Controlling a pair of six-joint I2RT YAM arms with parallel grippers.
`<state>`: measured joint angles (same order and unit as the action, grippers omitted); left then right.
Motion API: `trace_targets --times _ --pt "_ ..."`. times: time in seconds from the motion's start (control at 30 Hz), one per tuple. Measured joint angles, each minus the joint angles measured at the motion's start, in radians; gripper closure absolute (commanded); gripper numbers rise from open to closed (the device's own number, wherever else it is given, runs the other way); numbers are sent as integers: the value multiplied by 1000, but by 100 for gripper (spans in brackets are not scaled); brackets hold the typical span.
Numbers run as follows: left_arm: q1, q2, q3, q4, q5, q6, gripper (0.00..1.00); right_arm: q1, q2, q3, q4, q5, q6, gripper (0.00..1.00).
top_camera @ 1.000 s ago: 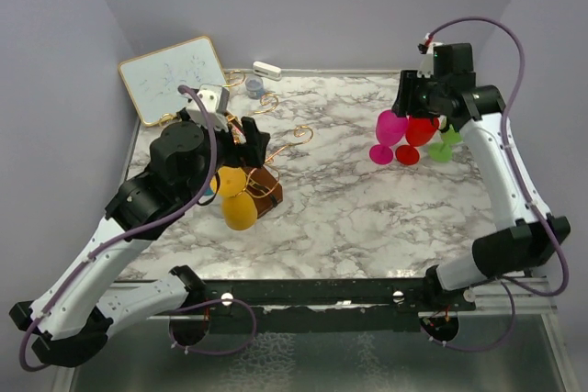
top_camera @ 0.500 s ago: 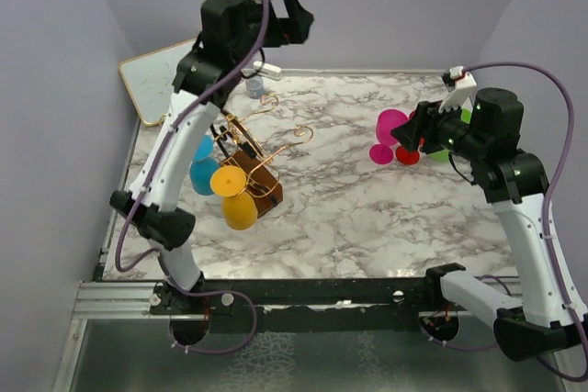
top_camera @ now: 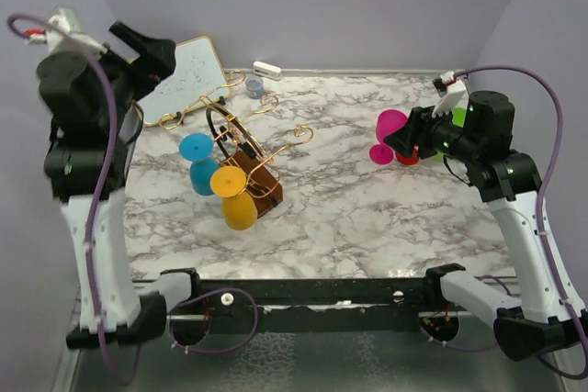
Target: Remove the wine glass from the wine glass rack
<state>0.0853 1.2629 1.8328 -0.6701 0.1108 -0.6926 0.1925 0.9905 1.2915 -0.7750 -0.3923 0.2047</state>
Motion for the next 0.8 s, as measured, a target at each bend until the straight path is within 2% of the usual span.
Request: trace_targets --times 0.17,0.3,0.43,0.53,0.63,0.8 --pt "-10 -321 -92 -59 2 38 8 0 71 27 7 -72 5 50" --pt "-17 -435 -253 -126 1 53 7 1 97 47 14 -132 11 51" --pt "-18 -404 -400 -166 28 56 8 19 98 65 16 -145 11 51" --pt "-18 -345 -451 -141 74 55 8 37 98 76 17 -145 11 51" --pt "-18 -304 -433 -87 103 59 8 47 98 82 17 -144 8 51" --pt "3 -216 -291 -14 106 75 7 49 111 84 17 -144 8 51"
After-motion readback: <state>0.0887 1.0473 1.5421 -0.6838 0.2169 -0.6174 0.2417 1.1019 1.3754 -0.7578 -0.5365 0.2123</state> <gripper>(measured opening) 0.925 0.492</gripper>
